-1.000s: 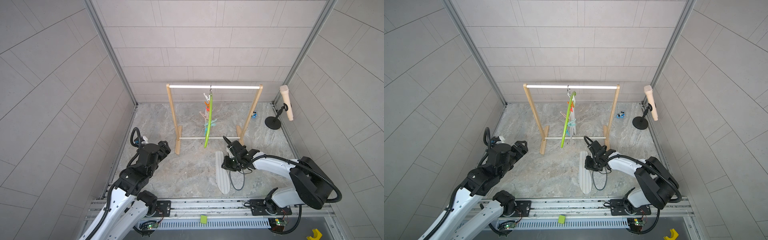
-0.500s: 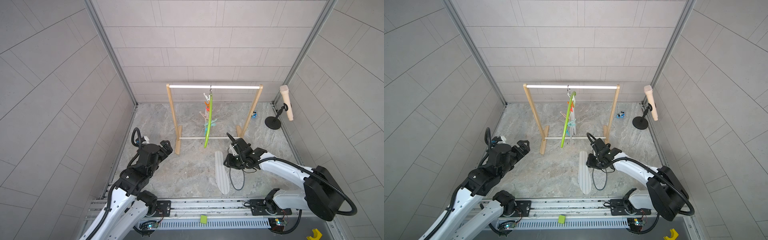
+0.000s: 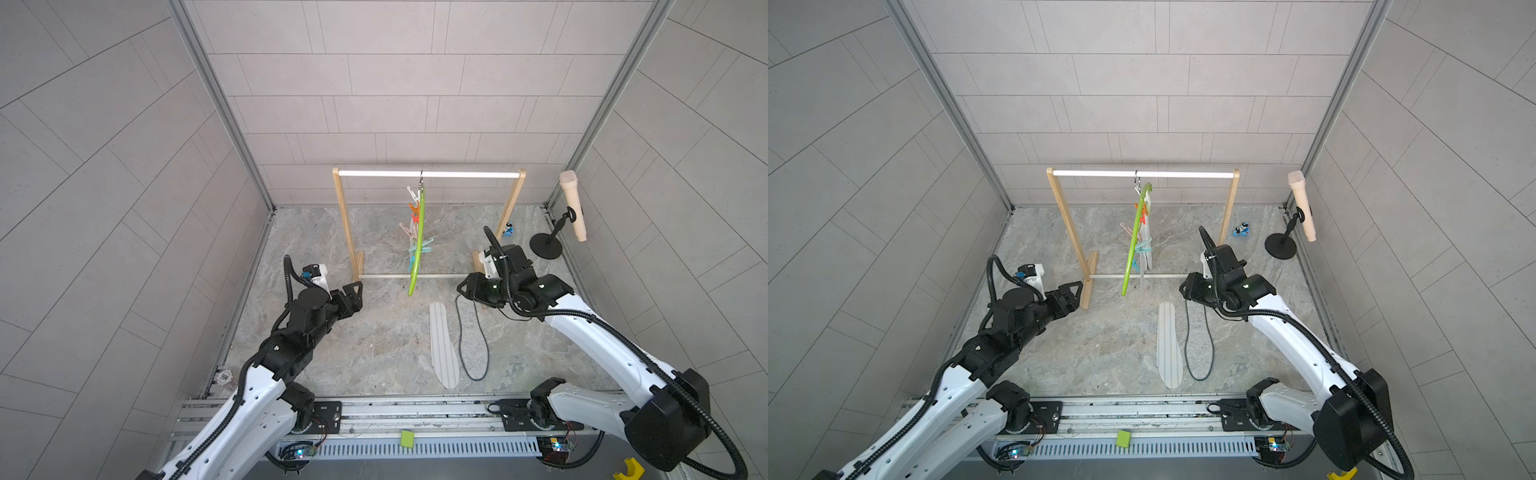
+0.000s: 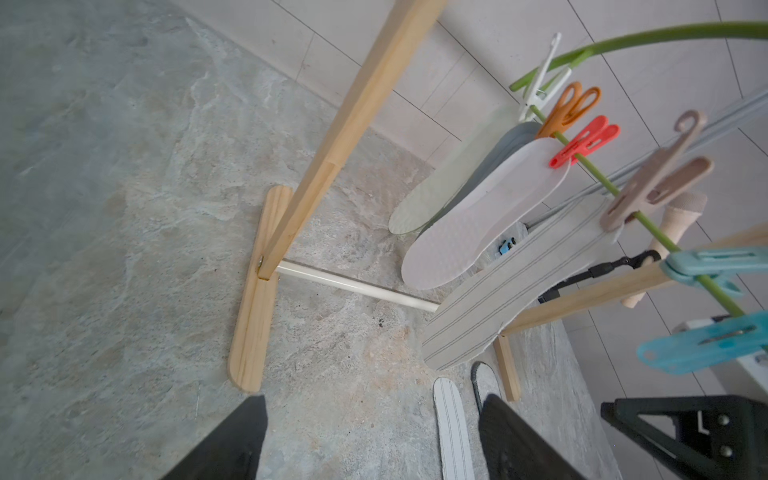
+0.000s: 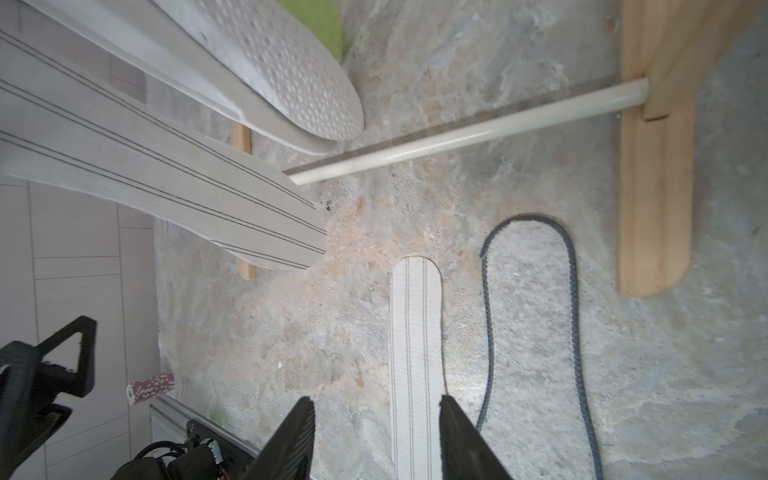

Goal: Take the shoe insoles off the hanger
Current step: Remove the insole from the hanger.

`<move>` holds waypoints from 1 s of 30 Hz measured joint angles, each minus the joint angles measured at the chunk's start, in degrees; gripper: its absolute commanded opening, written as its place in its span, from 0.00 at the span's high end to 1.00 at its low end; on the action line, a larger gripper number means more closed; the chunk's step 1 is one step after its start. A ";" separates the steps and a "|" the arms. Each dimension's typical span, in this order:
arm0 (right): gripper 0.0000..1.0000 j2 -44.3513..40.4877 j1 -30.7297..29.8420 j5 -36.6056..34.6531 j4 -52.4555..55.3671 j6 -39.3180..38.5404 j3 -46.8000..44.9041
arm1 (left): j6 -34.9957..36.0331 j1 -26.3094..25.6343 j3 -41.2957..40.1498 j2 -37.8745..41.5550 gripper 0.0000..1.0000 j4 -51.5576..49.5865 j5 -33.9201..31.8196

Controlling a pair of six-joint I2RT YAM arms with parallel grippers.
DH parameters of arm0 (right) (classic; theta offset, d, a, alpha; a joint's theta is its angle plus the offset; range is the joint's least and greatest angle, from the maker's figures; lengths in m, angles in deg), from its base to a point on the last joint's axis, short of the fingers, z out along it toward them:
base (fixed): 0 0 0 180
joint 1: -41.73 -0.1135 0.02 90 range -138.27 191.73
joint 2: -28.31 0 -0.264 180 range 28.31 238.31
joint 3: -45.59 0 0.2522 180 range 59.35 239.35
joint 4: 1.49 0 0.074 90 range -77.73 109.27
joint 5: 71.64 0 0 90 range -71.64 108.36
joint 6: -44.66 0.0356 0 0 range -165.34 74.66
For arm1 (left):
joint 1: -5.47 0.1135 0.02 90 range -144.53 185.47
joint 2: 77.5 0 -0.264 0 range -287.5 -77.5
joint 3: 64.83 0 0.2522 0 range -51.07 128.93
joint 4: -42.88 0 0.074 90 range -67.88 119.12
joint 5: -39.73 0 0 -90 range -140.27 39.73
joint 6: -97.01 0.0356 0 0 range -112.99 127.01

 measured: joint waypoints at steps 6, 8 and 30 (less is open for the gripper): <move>0.49 4.04 0.00 1.49 0.00 1.79 7.80 | 8.90 -5.29 -4.42 -4.09 0.19 13.16 -2.10; 0.49 5.68 0.00 1.84 -0.15 2.80 10.01 | 11.67 -7.37 -5.01 -6.73 0.19 16.96 -3.52; 0.50 14.53 0.00 2.12 -1.70 12.57 18.38 | 25.64 -18.78 -4.52 -48.65 0.18 61.07 -10.84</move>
